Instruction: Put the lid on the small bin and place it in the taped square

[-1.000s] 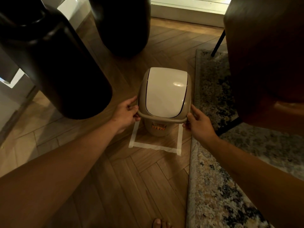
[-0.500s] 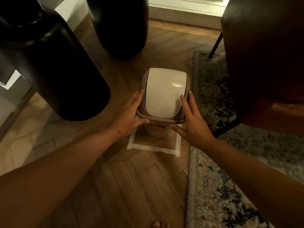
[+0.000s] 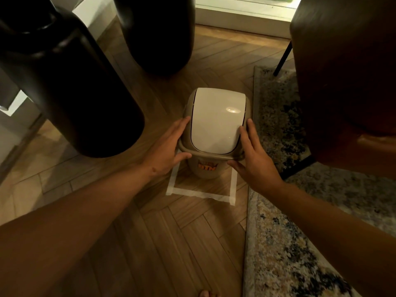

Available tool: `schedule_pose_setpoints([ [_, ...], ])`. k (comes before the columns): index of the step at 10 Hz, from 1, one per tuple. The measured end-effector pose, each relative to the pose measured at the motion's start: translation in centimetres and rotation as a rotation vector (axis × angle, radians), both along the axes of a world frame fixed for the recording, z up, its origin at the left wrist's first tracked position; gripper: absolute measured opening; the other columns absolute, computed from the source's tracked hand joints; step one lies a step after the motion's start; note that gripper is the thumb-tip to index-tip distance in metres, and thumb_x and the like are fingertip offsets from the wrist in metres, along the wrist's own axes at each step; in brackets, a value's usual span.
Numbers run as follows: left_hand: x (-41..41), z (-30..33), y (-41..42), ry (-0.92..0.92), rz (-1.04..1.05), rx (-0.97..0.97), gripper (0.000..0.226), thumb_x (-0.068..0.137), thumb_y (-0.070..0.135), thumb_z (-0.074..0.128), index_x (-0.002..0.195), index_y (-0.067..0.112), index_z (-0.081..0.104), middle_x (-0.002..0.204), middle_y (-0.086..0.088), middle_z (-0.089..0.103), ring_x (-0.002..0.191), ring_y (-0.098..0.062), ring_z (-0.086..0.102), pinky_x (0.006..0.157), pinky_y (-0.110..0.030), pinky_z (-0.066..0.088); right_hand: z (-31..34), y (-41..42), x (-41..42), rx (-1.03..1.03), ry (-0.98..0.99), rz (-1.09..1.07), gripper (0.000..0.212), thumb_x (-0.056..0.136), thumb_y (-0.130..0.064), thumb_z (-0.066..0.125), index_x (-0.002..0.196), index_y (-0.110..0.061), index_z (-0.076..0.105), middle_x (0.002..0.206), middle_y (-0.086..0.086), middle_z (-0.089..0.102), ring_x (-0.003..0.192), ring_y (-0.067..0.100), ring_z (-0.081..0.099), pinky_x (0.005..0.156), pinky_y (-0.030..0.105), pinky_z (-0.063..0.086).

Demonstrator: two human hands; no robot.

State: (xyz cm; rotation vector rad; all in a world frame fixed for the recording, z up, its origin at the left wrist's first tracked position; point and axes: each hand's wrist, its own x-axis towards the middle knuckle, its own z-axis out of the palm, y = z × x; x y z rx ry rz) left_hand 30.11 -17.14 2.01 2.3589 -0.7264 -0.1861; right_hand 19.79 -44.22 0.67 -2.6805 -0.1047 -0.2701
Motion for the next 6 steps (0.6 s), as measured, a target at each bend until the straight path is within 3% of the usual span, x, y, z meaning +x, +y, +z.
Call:
schedule_pose_setpoints([
  [3, 0.0, -0.1, 0.0, -0.012, 0.007, -0.004, 0.108, 0.085, 0.025, 0.082, 0.165, 0.029, 0.008, 0.171, 0.001, 0.013, 0.155, -0.014, 0.015, 0.121, -0.029, 0.017, 0.1, 0.0, 0.0, -0.011, -0.006, 0.007, 0.104, 0.091, -0.028, 0.079, 0.166, -0.010, 0.009, 0.174, 0.011, -0.006, 0.158, 0.032, 0.016, 0.106, 0.041, 0.043],
  [4, 0.2, -0.5, 0.1, -0.023, -0.005, 0.028, 0.109, 0.086, 0.028, 0.081, 0.165, 0.029, 0.006, 0.172, 0.002, 0.011, 0.156, -0.015, 0.014, 0.120, -0.027, 0.014, -0.2, -0.2, 0.0, -0.019, 0.003, 0.010, 0.107, 0.090, -0.030, 0.079, 0.166, -0.014, 0.006, 0.174, 0.010, -0.007, 0.157, 0.035, 0.016, 0.112, 0.050, 0.041],
  [6, -0.5, 0.6, 0.3, -0.025, 0.016, 0.021, 0.109, 0.087, 0.050, 0.073, 0.164, 0.030, -0.002, 0.173, 0.001, 0.003, 0.158, -0.017, 0.006, 0.120, -0.035, 0.015, 0.8, 0.5, -0.3, -0.031, -0.022, 0.020, 0.103, 0.091, -0.064, 0.060, 0.165, -0.016, 0.008, 0.173, 0.012, -0.007, 0.158, 0.035, 0.010, 0.120, 0.059, 0.028],
])
